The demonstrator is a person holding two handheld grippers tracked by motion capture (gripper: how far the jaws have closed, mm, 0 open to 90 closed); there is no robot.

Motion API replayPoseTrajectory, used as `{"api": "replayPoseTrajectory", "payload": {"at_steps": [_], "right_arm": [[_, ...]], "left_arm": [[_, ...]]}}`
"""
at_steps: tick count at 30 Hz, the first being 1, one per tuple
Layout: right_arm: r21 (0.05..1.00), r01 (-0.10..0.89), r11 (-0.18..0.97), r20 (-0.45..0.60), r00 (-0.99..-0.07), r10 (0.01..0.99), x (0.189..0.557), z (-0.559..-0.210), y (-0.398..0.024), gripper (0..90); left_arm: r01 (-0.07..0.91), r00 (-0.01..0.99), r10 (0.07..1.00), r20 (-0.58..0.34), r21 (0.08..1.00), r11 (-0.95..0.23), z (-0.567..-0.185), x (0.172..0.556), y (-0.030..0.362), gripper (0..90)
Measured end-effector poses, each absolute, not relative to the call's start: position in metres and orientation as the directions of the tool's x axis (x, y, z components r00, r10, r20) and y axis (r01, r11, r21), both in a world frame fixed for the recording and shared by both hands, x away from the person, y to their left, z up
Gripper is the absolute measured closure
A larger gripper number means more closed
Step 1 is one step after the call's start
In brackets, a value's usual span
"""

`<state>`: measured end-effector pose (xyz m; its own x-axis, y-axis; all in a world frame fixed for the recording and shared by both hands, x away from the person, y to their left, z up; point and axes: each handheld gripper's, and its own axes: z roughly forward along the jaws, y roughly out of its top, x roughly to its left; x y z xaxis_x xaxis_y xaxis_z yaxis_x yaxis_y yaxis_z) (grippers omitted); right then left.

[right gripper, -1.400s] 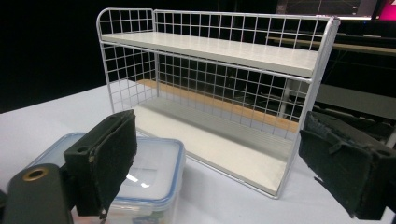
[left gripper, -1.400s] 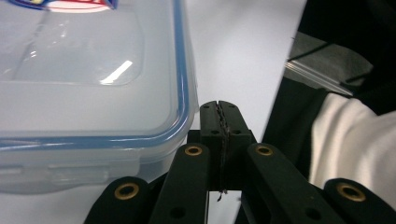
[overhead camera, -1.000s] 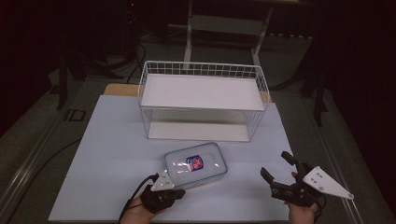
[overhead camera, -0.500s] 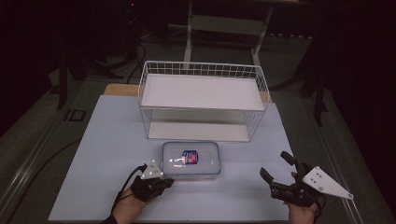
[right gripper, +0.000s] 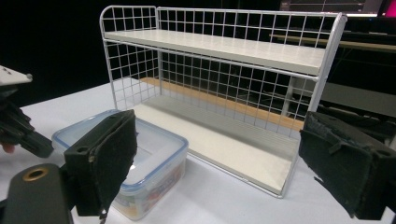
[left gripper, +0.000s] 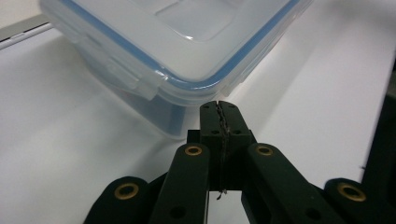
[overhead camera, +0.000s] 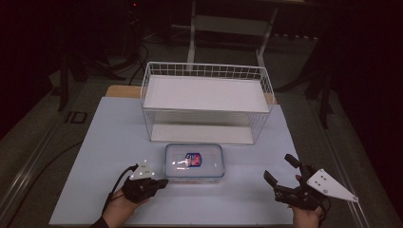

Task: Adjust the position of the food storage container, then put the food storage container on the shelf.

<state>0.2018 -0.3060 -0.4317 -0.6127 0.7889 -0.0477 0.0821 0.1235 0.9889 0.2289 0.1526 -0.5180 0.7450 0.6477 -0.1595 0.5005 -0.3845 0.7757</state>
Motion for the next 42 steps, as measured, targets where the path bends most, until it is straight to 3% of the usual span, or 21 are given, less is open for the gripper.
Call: {"api": "replayPoseTrajectory", "payload": {"at_steps": [14, 17, 19, 20, 21, 24, 26, 27, 33, 42], "right_arm": [[0.987, 0.085, 0.134, -0.055, -0.610, 0.790, 0.203, -0.433, -0.305, 11.1], [0.987, 0.087, 0.135, -0.055, -0.611, 0.790, 0.203, -0.433, -0.305, 11.1], [0.987, 0.086, 0.138, -0.057, -0.613, 0.788, 0.203, -0.433, -0.304, 11.1], [0.987, 0.087, 0.138, -0.056, -0.614, 0.787, 0.203, -0.434, -0.303, 11.1], [0.986, 0.085, 0.140, -0.058, -0.616, 0.785, 0.204, -0.434, -0.303, 11.1], [0.985, 0.089, 0.147, -0.059, -0.627, 0.777, 0.205, -0.435, -0.301, 11.1], [0.984, 0.091, 0.151, -0.058, -0.643, 0.763, 0.207, -0.436, -0.300, 11.1], [0.984, 0.091, 0.152, -0.057, -0.650, 0.758, 0.208, -0.436, -0.299, 11.0], [0.984, 0.068, 0.168, -0.083, -0.652, 0.753, 0.209, -0.434, -0.294, 10.7], [0.983, 0.044, 0.177, -0.109, -0.639, 0.761, 0.215, -0.426, -0.286, 13.7]], "left_arm": [[0.472, 0.700, 0.696, -0.161, 0.836, -0.281, -0.479, 0.248, 0.172, 85.8], [0.473, 0.699, 0.694, -0.173, 0.840, -0.268, -0.477, 0.251, 0.171, 78.7], [0.482, 0.705, 0.680, -0.203, 0.840, -0.249, -0.472, 0.256, 0.170, 59.6], [0.494, 0.705, 0.672, -0.227, 0.837, -0.235, -0.471, 0.259, 0.170, 59.6], [0.508, 0.702, 0.665, -0.255, 0.834, -0.217, -0.471, 0.261, 0.171, 52.7], [0.550, 0.701, 0.648, -0.298, 0.804, -0.225, -0.473, 0.269, 0.170, 17.0], [0.563, 0.694, 0.647, -0.317, 0.799, -0.212, -0.473, 0.275, 0.172, 10.5], [0.566, 0.695, 0.641, -0.325, 0.797, -0.210, -0.473, 0.276, 0.173, 3.2], [0.585, 0.674, 0.646, -0.358, 0.793, -0.171, -0.473, 0.290, 0.178, 2.0], [0.699, 0.577, 0.643, -0.504, 0.712, -0.068, -0.486, 0.307, 0.185, 2.3]]}}
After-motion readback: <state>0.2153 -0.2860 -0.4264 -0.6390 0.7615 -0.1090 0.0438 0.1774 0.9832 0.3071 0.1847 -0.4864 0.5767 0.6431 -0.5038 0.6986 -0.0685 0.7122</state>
